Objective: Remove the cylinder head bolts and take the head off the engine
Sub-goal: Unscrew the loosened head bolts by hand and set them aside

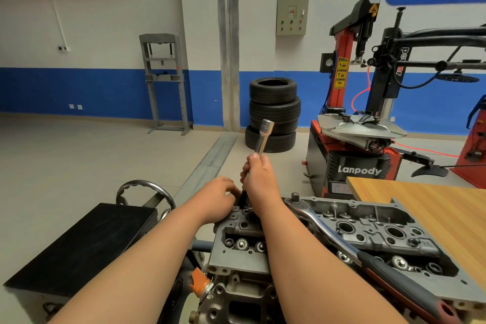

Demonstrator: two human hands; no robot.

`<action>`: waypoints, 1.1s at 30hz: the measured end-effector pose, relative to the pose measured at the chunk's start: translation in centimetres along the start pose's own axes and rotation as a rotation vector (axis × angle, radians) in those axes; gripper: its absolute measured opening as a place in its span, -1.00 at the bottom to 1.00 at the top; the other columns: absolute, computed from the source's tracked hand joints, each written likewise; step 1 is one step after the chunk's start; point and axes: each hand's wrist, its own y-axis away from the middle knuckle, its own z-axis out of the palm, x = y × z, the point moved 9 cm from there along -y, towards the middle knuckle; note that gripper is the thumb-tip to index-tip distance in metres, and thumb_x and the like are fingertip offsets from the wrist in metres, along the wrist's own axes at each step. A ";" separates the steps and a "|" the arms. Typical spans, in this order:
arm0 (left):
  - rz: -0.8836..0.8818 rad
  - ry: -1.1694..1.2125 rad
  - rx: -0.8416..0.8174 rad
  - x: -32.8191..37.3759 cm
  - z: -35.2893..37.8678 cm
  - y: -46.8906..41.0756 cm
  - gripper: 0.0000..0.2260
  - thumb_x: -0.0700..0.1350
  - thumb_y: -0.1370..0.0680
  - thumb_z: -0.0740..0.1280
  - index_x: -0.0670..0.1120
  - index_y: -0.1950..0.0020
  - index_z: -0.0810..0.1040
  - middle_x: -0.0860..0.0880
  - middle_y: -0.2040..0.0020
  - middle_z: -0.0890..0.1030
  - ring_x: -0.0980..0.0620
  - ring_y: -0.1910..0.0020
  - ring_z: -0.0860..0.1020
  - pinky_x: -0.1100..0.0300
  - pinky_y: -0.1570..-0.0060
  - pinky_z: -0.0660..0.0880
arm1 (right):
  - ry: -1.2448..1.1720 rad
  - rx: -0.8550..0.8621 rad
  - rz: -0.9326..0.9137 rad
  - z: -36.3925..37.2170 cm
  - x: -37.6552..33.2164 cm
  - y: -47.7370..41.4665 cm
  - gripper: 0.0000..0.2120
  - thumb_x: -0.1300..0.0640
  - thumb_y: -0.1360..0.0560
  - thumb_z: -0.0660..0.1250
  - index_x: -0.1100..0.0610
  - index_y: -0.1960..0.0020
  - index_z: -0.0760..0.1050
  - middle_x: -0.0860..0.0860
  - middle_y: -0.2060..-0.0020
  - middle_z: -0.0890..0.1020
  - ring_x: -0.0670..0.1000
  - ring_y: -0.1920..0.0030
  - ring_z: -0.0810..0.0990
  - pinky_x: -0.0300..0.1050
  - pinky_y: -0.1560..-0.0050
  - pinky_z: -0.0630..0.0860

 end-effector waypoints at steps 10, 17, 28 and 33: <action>0.008 0.147 0.015 -0.2 0.3 0.8 -0.76 -0.15 -0.56 0.25 -0.02 -0.18 0.58 0.04 -0.25 0.51 0.05 -0.21 0.51 0.03 -0.25 0.45 | 0.260 -0.105 -0.053 2.0 -0.3 0.7 -0.82 -0.02 -0.62 0.10 -0.01 0.13 0.34 -0.02 0.27 0.45 0.01 0.21 0.44 0.06 0.08 0.43; -0.001 0.283 0.104 -0.3 -0.4 1.4 -0.72 -0.17 -0.48 0.31 -0.01 -0.18 0.55 0.04 -0.13 0.60 0.05 -0.15 0.55 0.14 -0.08 0.50 | 0.444 -0.117 -0.128 2.4 -1.1 1.4 -0.75 -0.01 -0.63 0.13 0.01 0.21 0.27 -0.03 0.32 0.46 -0.05 0.32 0.40 -0.16 0.32 0.33; 0.036 0.220 0.095 0.6 -0.5 1.6 -0.77 -0.11 -0.58 0.26 -0.02 -0.23 0.53 0.05 -0.13 0.61 0.07 -0.11 0.55 0.04 -0.14 0.50 | 0.567 -0.046 -0.247 1.6 -3.0 1.8 -0.77 -0.02 -0.56 0.28 0.00 0.24 0.39 -0.05 0.35 0.49 -0.05 0.31 0.46 -0.15 0.30 0.39; 0.041 0.129 0.087 0.8 -0.3 1.5 -0.86 -0.03 -0.60 0.27 -0.04 -0.08 0.55 0.02 -0.08 0.59 0.03 -0.10 0.53 0.07 -0.14 0.46 | 0.139 -0.184 -0.137 3.2 -5.2 0.5 -0.86 0.07 -0.58 0.24 0.08 0.13 0.46 -0.03 0.37 0.52 -0.04 0.36 0.49 -0.19 0.31 0.46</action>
